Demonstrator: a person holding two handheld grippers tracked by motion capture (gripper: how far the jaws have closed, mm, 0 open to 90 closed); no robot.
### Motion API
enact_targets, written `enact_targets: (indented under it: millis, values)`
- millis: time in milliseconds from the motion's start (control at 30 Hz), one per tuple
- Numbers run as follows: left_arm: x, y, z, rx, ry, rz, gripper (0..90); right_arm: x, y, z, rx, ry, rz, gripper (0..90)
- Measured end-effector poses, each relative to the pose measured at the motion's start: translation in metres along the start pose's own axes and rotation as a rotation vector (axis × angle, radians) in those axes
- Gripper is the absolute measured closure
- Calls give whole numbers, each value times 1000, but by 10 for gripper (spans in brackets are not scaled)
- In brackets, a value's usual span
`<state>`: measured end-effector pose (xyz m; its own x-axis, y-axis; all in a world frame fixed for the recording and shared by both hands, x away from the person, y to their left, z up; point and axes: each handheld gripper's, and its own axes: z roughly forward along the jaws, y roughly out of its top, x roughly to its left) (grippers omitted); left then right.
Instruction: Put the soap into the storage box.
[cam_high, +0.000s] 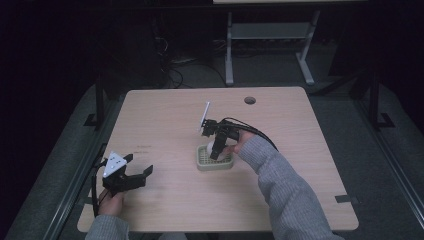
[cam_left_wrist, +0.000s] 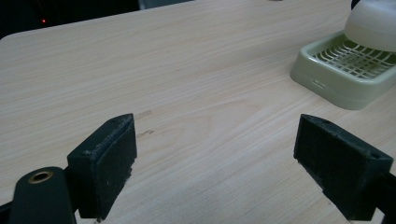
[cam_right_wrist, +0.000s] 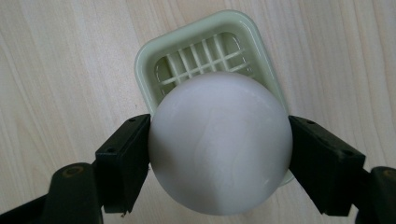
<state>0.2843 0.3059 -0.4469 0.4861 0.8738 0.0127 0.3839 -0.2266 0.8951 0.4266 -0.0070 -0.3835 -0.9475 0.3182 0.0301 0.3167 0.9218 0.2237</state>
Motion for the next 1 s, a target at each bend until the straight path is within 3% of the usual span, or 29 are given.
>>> enact_targets:
  millis: [1000]
  values:
    - [0, 0, 0, 6, 1, 1, 128, -4, 7, 19, 40, -7, -10, 239]
